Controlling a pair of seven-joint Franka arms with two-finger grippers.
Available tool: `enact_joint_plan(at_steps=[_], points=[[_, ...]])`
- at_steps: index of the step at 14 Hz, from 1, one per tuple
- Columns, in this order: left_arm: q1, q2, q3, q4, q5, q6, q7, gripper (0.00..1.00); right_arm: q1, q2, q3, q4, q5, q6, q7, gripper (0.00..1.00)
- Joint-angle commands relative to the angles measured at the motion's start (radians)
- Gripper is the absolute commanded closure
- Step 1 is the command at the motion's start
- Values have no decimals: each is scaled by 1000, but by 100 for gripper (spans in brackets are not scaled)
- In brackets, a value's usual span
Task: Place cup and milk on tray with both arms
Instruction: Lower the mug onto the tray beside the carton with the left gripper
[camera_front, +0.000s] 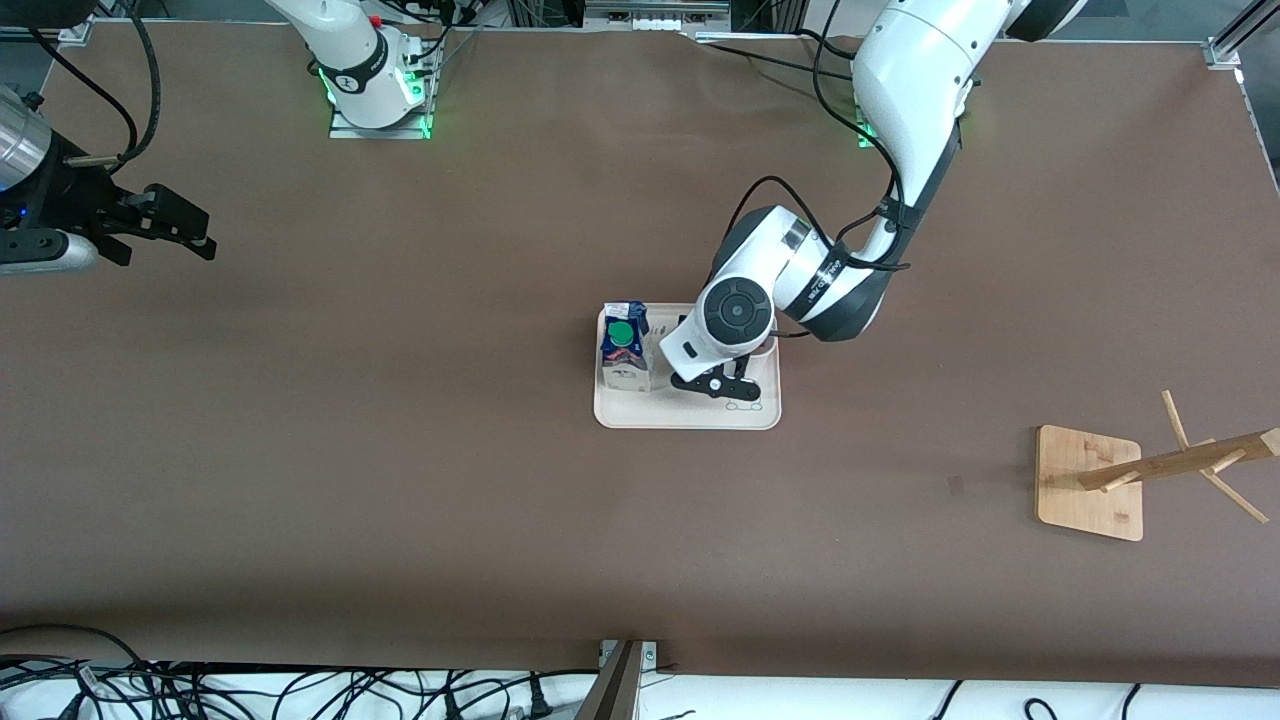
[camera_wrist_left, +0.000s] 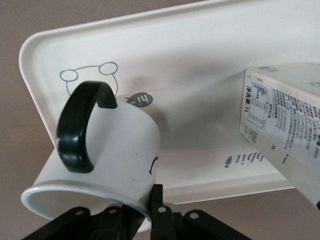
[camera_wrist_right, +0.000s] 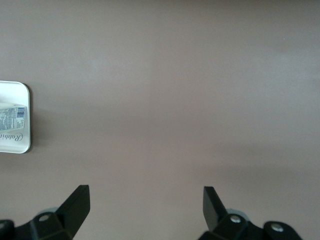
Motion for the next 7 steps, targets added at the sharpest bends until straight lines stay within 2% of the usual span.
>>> enact_joint_plan(at_steps=[1, 2, 3, 4, 5, 7], points=[[-15, 13, 12, 33, -5, -9, -1, 100, -13, 7, 9, 20, -4, -18, 0, 0], [-15, 13, 12, 32, -4, -8, -1, 95, -13, 7, 4, 20, -4, -18, 0, 0], [-15, 13, 14, 31, -2, -8, 1, 74, -13, 7, 3, 20, -4, -18, 0, 0], [-14, 13, 17, 28, -1, -8, 2, 47, -13, 7, 3, 20, -4, -18, 0, 0], [-13, 12, 20, 26, 13, -8, 4, 0, -13, 7, 3, 20, -4, -18, 0, 0], [-13, 13, 20, 23, 13, -8, 2, 0, -13, 7, 3, 20, -4, -18, 0, 0]])
